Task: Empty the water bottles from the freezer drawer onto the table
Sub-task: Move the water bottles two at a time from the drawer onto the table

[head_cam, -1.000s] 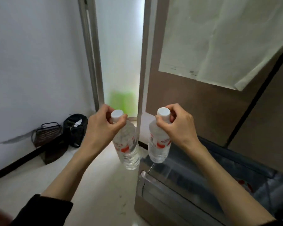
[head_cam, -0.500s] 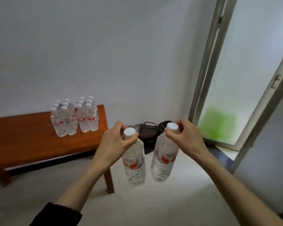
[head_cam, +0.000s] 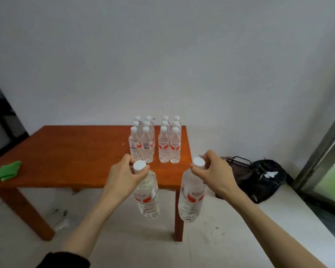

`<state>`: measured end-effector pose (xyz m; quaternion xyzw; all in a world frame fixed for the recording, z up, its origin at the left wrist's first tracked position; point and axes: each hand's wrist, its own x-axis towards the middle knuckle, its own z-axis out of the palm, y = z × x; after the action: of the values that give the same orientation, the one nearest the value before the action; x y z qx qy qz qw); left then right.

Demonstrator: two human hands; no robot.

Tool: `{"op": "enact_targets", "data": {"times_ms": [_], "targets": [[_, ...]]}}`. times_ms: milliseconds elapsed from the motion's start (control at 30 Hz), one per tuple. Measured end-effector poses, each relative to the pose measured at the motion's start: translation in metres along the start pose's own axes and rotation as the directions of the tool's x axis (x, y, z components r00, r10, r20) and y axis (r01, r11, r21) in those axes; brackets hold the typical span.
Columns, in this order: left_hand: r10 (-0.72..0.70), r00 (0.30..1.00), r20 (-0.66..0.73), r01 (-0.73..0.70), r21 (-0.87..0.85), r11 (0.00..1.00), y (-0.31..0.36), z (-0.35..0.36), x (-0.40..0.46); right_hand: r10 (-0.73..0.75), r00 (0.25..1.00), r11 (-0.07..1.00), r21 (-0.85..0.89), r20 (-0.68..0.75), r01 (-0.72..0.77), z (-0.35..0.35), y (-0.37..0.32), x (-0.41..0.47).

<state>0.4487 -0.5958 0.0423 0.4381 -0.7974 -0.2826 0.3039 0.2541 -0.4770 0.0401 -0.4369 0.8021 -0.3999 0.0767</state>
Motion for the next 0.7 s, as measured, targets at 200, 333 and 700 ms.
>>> {"op": "enact_targets", "data": {"times_ms": [200, 333, 700], "targets": [[-0.123, 0.992, 0.029, 0.120, 0.087, 0.989, -0.049, 0.004, 0.093, -0.118, 0.983, 0.990, -0.057, 0.141, 0.127, 0.068, -0.012, 0.099], [-0.177, 0.982, 0.057, 0.169, 0.123, 0.978, -0.076, 0.011, 0.149, -0.119, 0.972, 0.989, -0.062, 0.202, 0.134, 0.111, -0.015, 0.156], [-0.212, 0.958, 0.196, 0.192, 0.116, 0.975, -0.160, 0.039, 0.270, -0.026, 0.956, 0.990, -0.124, 0.291, 0.065, 0.216, -0.029, 0.254]]}}
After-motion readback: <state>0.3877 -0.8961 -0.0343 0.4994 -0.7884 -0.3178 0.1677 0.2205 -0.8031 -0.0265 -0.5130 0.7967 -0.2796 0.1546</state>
